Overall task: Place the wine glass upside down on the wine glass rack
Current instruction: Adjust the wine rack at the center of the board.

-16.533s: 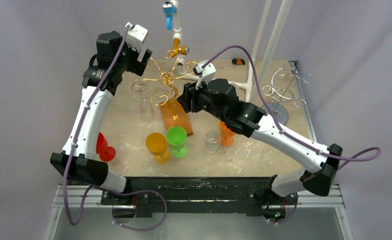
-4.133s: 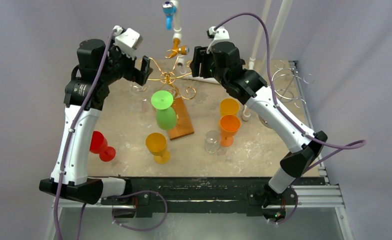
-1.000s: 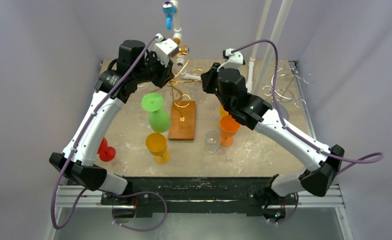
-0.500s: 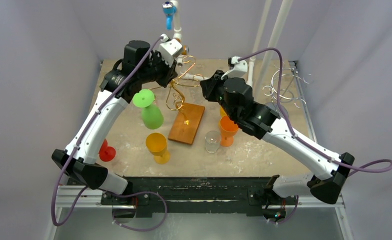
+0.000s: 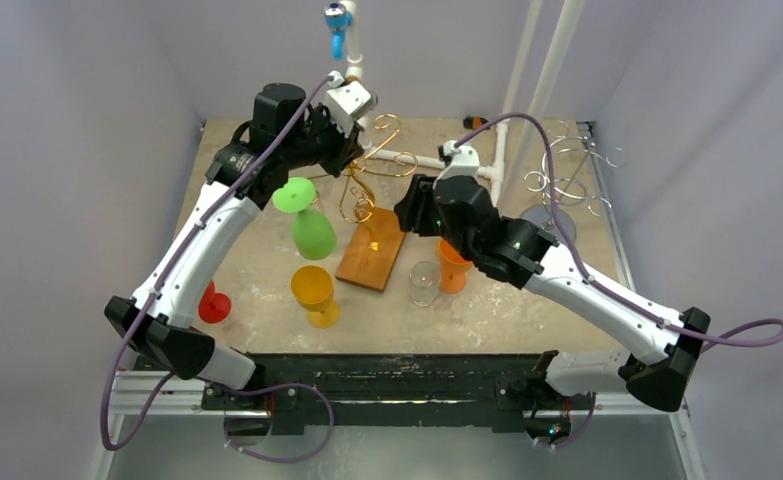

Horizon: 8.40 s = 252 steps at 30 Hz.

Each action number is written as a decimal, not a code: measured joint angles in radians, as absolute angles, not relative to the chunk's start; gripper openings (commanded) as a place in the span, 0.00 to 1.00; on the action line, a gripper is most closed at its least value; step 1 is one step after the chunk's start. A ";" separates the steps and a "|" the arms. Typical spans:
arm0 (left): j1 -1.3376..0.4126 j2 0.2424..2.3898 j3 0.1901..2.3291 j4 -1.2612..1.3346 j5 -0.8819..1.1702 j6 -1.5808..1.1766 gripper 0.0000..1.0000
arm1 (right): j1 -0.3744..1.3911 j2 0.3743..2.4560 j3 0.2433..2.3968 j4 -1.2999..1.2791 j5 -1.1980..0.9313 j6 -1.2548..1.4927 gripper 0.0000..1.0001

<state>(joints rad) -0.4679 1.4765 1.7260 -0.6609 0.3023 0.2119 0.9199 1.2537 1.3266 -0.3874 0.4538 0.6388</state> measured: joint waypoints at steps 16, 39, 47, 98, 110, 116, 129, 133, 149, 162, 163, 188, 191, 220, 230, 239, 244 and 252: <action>-0.467 1.451 1.684 -0.623 0.331 0.208 0.24 | 0.935 1.269 1.514 -0.725 0.462 0.538 0.68; -0.467 1.436 1.684 -0.646 0.393 0.141 0.42 | 0.804 1.460 1.735 -0.726 0.414 0.409 0.41; -0.467 1.434 1.694 -0.661 0.394 0.141 0.44 | 0.800 1.459 1.732 -0.710 0.394 0.407 0.27; -0.519 1.546 2.036 -1.110 0.261 0.493 0.36 | 0.797 1.326 1.461 -0.448 0.398 0.487 0.23; -0.519 1.585 1.991 -1.124 0.240 0.501 0.33 | 0.796 1.312 1.442 -0.438 0.398 0.490 0.24; -0.520 1.586 1.991 -1.131 0.241 0.501 0.26 | 0.796 1.304 1.430 -0.431 0.398 0.494 0.24; -0.520 1.588 1.990 -1.143 0.229 0.502 0.37 | 0.796 1.300 1.418 -0.414 0.398 0.496 0.24; -0.520 1.594 1.983 -1.150 0.225 0.502 0.31 | 0.796 1.300 1.418 -0.414 0.397 0.497 0.24; -0.521 1.596 1.982 -1.159 0.207 0.501 0.00 | 0.796 1.299 1.405 -0.396 0.388 0.503 0.17; -0.519 1.590 1.984 -1.168 0.102 0.535 0.00 | 0.809 1.368 1.430 -0.315 0.369 0.534 0.14; -0.518 1.589 1.984 -1.170 0.091 0.539 0.00 | 0.813 1.377 1.436 -0.308 0.371 0.536 0.14; -0.518 1.586 1.990 -1.177 0.061 0.542 0.00 | 0.827 1.348 1.345 -0.189 0.384 0.585 0.11; -0.518 1.586 1.990 -1.177 0.062 0.542 0.00 | 0.827 1.347 1.339 -0.181 0.385 0.587 0.10; -0.517 1.559 1.932 -1.114 -0.041 0.573 0.00 | 0.862 1.402 1.354 -0.152 0.428 0.604 0.07; -0.507 1.538 1.875 -1.035 -0.096 0.600 0.00 | 0.885 1.448 1.401 -0.165 0.464 0.611 0.07; -0.471 1.526 1.826 -0.956 -0.118 0.637 0.26 | 0.902 1.494 1.447 -0.157 0.489 0.623 0.07; -0.450 1.520 1.813 -0.876 -0.152 0.623 0.45 | 0.917 1.504 1.449 -0.144 0.486 0.645 0.10; -0.460 1.485 1.848 -0.754 -0.128 0.578 0.56 | 0.944 1.499 1.452 -0.136 0.445 0.668 0.14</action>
